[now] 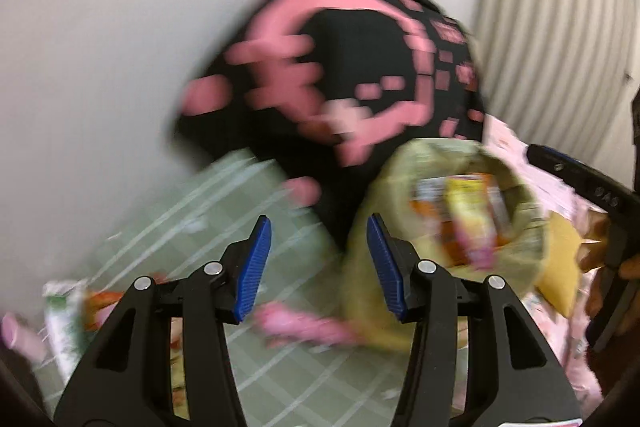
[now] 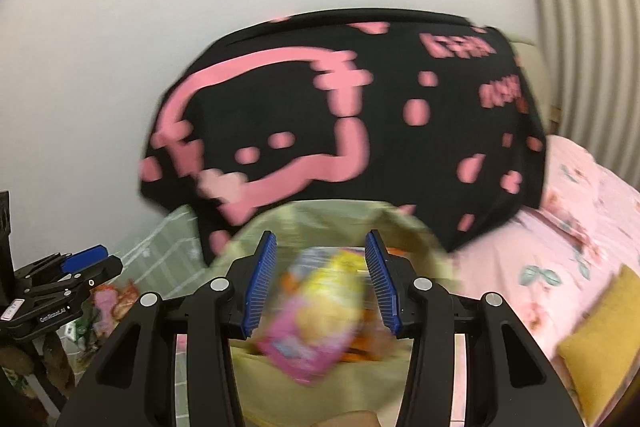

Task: Collect trash
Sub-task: 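Grasp the green milk carton with the left tool while the right tool grasps the red snack bag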

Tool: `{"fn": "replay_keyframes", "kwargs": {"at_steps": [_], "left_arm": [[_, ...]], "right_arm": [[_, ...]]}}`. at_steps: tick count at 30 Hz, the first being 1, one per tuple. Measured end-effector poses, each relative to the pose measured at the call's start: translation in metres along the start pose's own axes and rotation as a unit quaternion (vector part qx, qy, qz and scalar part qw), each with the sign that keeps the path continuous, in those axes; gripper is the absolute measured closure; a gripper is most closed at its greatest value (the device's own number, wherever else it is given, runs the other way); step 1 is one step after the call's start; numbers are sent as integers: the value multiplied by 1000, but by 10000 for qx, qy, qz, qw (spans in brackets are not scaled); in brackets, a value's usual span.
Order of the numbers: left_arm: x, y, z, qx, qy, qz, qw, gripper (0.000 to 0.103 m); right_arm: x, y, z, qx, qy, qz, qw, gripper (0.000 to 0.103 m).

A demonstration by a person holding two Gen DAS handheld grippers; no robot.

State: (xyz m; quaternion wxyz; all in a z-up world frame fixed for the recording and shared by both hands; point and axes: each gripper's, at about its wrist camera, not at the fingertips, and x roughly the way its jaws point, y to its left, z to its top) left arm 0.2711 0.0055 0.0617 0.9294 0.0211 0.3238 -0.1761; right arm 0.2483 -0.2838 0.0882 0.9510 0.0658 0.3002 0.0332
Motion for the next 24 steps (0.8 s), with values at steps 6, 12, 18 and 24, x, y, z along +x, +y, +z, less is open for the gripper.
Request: {"fn": "replay_keyframes", "kwargs": {"at_steps": [6, 12, 18, 24], "left_arm": [[-33, 95, -48, -582, -16, 717, 9957, 56], [-44, 190, -95, -1493, 327, 969, 9835, 45], [-26, 229, -123, -1775, 825, 1210, 9732, 45], [-3, 244, -136, -2069, 1302, 1319, 9606, 49]], "right_arm": [[23, 65, -11, -256, 122, 727, 9970, 52], [39, 116, -34, -509, 487, 1151, 9908, 52], [43, 153, -59, -913, 754, 1248, 9851, 52], [40, 164, -80, -1059, 945, 1223, 9823, 52]]}}
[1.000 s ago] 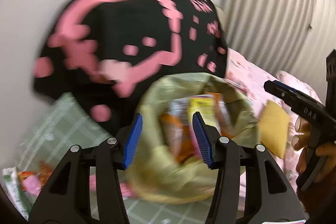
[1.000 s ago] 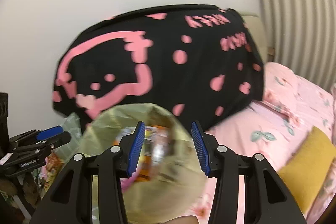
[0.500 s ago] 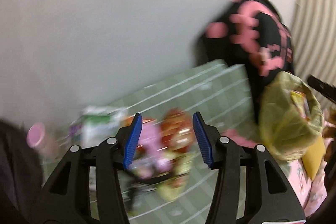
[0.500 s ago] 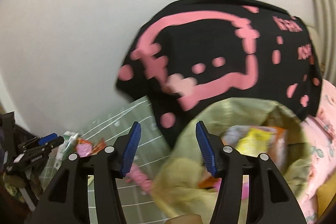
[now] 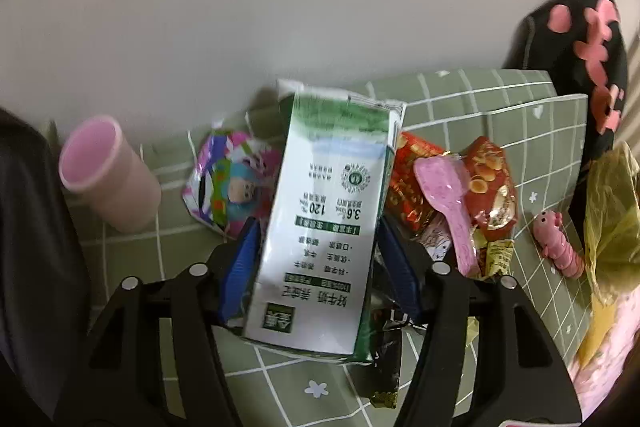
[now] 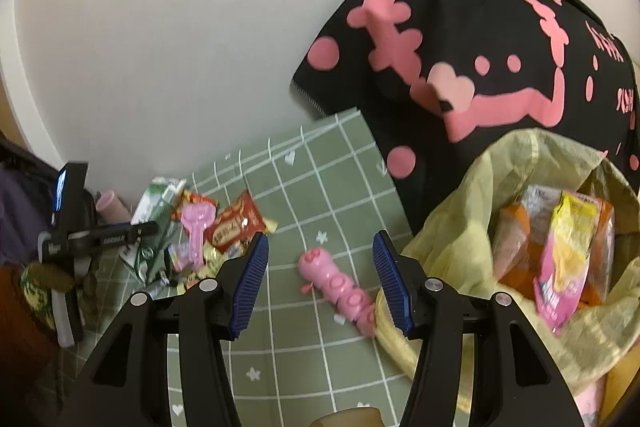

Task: Collect trash
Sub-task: 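Grasp the green milk carton with the left tool while the right tool grasps the red snack bag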

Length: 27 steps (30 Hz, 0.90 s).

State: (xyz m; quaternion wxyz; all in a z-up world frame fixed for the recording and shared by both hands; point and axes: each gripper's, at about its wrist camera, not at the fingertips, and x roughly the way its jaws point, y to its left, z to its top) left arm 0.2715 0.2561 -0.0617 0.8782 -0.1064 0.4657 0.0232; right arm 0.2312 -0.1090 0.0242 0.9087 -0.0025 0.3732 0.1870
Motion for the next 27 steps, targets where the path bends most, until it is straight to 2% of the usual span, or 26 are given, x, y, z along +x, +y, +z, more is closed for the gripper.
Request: {"fn": "replay_keyframes", "kwargs": {"at_steps": [3, 11, 14, 17, 24, 26, 27], "left_arm": [[-10, 1, -3, -134, -46, -95, 9999, 51], [-70, 0, -22, -673, -654, -440, 9946, 52], [-88, -3, -35, -637, -844, -334, 9938, 52], [-99, 1, -45, -672, -868, -282, 9936, 52], [-108, 9, -57, -722, -809, -108, 9940, 52], [-108, 10, -58, -760, -795, -86, 9939, 52], [-107, 11, -58, -767, -792, -74, 9939, 52]], "right_arm": [[6, 4, -9, 13, 142, 160, 9998, 52], [43, 30, -18, -2, 600, 400, 9974, 52], [66, 45, -21, 25, 835, 479, 9954, 52], [94, 61, -16, -87, 950, 569, 9938, 52], [151, 90, 12, -513, 797, 806, 9922, 52], [170, 99, 16, -745, 974, 883, 9885, 52], [177, 102, 16, -870, 1029, 776, 9878, 52]]}}
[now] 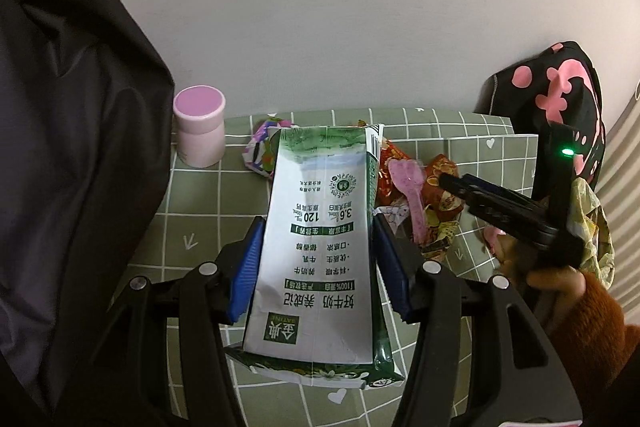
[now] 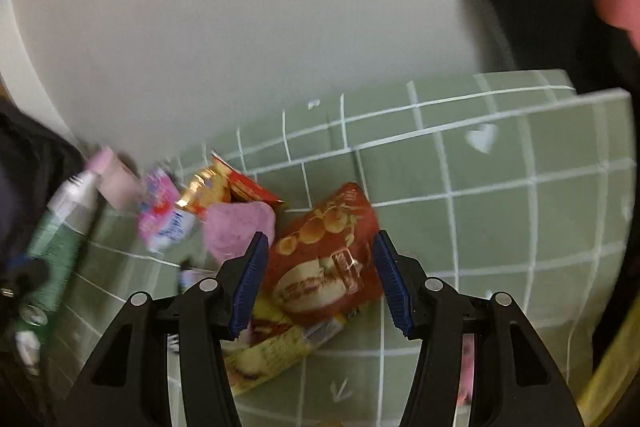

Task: Collect trash
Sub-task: 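Grasp the green milk carton with the left tool while the right tool grasps the red snack bag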

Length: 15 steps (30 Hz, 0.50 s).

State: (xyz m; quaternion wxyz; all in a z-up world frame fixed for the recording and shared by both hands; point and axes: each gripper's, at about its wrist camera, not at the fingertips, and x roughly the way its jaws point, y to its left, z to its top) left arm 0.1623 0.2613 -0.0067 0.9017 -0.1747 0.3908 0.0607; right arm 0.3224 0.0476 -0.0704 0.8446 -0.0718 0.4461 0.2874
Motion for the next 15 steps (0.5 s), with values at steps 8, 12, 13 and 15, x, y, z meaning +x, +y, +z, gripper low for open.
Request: {"fn": "replay_keyframes", "kwargs": {"at_steps": [8, 12, 13, 15], "left_arm": [[9, 4, -1, -104, 113, -93, 9998, 52], [9, 0, 0, -58, 89, -130, 9999, 52], [8, -1, 1, -42, 74, -147, 9999, 52], [6, -5, 1, -4, 50, -170, 9998, 52]], "right_arm": [[5, 1, -16, -306, 311, 144, 9989, 52], [-8, -10, -27, -20, 338, 213, 9992, 74], [-13, -13, -30, 49, 311, 260, 9992, 79], [-24, -17, -32, 87, 268, 288, 9992, 82]]}}
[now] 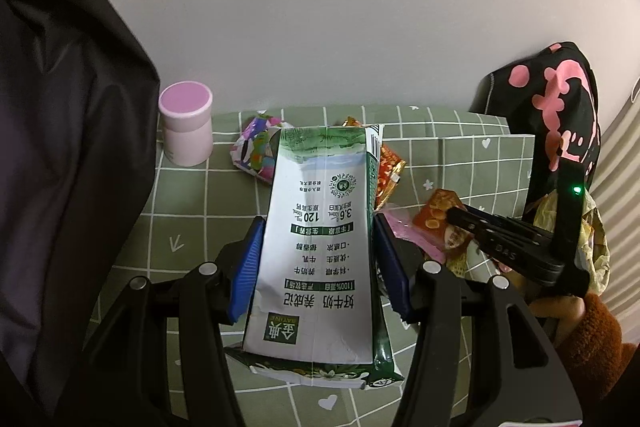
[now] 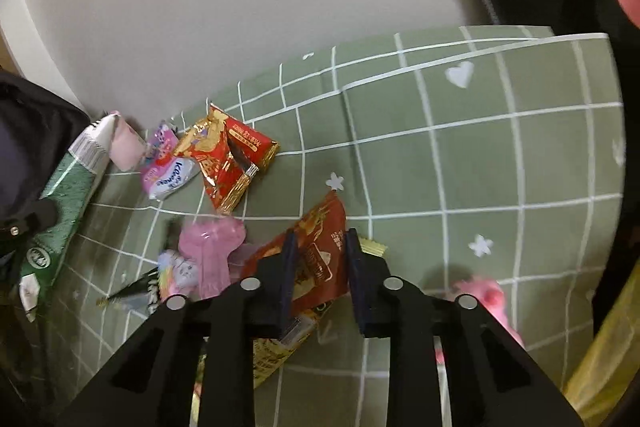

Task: Collect trash
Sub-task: 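Grasp the green milk carton with the left tool while the right tool grasps the red snack bag, then carry carton and red bag over the yellow trash bag and open both tools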

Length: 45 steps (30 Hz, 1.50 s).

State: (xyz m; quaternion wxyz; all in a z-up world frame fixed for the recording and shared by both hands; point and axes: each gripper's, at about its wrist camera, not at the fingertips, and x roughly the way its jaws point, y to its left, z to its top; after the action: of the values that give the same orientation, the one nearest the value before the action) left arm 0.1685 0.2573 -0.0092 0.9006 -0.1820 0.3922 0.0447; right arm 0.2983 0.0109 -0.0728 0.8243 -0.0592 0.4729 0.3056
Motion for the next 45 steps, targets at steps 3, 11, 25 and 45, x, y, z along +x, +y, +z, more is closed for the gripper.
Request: {"fn": "replay_keyframes", "kwargs": {"at_steps": [3, 11, 25, 45], "left_arm": [[0, -7, 1, 52, -8, -38, 10000, 52], [-9, -30, 13, 246, -214, -211, 9992, 52], [-26, -126, 60, 1231, -828, -890, 9849, 52], [9, -354, 50, 2487, -579, -2650, 9298, 52]], "right_arm": [[-19, -3, -1, 9, -168, 35, 9999, 89], [-76, -10, 6, 93, -680, -32, 9976, 90], [-191, -52, 9, 258, -1556, -755, 9846, 90], [-327, -201, -50, 1476, -2171, -2369, 9354, 90]]}}
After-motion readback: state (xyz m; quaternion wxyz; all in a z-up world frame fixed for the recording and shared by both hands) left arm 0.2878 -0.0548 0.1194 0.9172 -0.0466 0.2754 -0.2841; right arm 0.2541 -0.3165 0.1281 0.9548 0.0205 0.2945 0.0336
